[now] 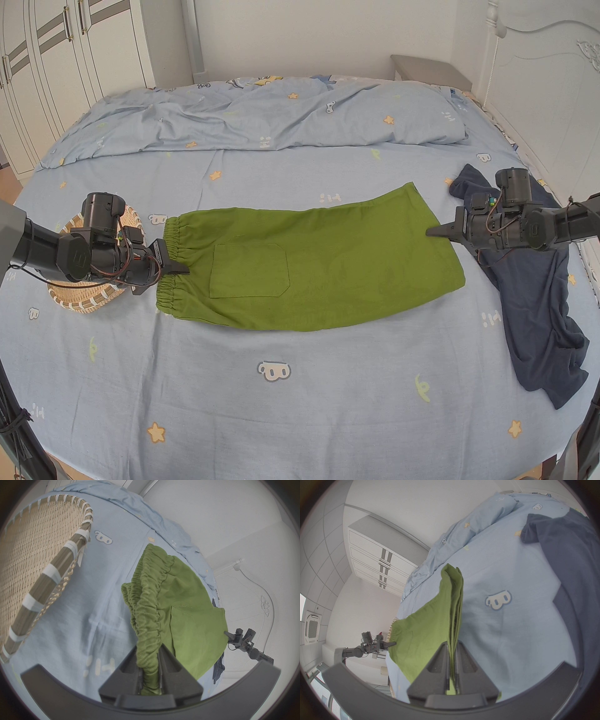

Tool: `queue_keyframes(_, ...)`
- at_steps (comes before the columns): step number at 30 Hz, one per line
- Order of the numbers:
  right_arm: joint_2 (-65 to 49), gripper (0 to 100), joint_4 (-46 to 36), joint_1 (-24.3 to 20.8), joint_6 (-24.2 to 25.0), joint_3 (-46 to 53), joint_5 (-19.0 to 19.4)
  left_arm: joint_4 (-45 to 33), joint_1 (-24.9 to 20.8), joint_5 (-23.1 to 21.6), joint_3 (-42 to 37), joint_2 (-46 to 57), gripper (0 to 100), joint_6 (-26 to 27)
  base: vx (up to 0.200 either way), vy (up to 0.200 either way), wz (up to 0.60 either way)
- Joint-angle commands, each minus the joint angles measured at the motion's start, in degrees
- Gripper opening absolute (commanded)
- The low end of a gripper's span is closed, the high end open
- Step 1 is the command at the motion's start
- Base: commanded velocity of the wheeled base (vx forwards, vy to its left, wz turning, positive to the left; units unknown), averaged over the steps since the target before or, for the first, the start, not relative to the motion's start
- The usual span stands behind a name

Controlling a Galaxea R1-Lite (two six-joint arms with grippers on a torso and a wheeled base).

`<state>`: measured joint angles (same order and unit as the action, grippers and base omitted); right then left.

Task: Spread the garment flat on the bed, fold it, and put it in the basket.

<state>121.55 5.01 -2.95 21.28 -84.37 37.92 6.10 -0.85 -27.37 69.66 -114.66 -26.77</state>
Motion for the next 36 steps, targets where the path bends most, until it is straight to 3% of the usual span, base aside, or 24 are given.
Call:
queue_keyframes(1,-9.76,0,-4.4,0.23,0.25,2.11,0.57,-4.78,0.24,0.03,2.59,3.75,0,0.05,0.0,0.0,0.0)
queue_keyframes(10,-22.85,0,-15.03,-0.65,0.16,6.94,0.48,-17.35,-0.03,-0.14,-1.81,13.06,0,0.67,0.0,0.0,0.0)
queue_keyframes(19,-31.64,0,-15.65,-1.97,0.34,21.18,0.48,-17.35,0.33,-0.05,-15.6,20.97,0,1.02,0.0,0.0,0.0)
queue_keyframes(24,-35.6,0,-14.68,-3.55,-0.37,33.75,0.57,-17.26,0.33,0.12,-24.22,26.86,0,2.42,0.0,0.0,0.0)
queue_keyframes(28,-35.95,0,-10.9,-3.82,-0.45,40.69,1.63,-17.08,-0.11,0.21,-28.79,29.24,0,3.3,0.0,0.0,0.0)
queue_keyframes(32,-35.42,0,0.79,-4.26,-0.02,50.88,4.79,-16.91,-0.29,0.39,-33.71,30.73,0,3.74,0.0,0.0,0.0)
queue_keyframes(36,-33.31,0,8.17,-4.17,0.25,55.89,5.32,-14.97,0.33,0.56,-36.87,31.08,0,3.74,0.0,0.0,0.0)
